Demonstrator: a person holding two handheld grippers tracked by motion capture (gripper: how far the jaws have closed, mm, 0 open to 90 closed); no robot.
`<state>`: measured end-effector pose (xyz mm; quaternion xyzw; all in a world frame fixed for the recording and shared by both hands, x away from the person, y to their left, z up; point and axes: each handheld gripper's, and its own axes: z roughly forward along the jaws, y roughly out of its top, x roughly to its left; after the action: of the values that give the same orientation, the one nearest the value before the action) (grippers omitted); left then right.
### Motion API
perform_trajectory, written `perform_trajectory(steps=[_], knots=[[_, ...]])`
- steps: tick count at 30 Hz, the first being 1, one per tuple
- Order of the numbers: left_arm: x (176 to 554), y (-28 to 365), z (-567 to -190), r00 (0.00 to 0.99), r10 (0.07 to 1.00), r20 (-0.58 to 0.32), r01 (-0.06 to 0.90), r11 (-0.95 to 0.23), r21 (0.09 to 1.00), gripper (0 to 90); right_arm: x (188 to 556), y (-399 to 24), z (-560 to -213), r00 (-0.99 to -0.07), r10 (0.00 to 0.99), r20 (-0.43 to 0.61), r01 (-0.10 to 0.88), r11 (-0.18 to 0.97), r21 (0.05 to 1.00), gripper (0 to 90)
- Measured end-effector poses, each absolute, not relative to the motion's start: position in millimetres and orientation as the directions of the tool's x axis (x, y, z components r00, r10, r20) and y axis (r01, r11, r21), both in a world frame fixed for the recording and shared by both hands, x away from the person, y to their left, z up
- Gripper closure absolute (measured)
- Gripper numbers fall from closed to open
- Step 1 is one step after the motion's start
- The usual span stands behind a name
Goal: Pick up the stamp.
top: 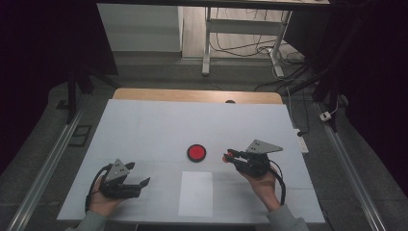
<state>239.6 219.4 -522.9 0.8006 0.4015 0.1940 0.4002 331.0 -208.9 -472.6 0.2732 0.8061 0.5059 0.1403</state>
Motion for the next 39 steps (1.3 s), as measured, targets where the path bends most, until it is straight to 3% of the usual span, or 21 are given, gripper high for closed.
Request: perform_trajectory(steps=[25,39], knots=[[234,211,-524,0.627,0.779,-0.015,0.482,-0.373,0.793,19.8,314,-163,-479,-0.887,0.453,0.095,0.276,0.354,0.893,71.7],[232,209,-524,0.628,0.778,-0.006,0.479,-0.381,0.791,19.8,311,-158,-476,-0.895,0.437,0.086,0.258,0.352,0.900,71.7]])
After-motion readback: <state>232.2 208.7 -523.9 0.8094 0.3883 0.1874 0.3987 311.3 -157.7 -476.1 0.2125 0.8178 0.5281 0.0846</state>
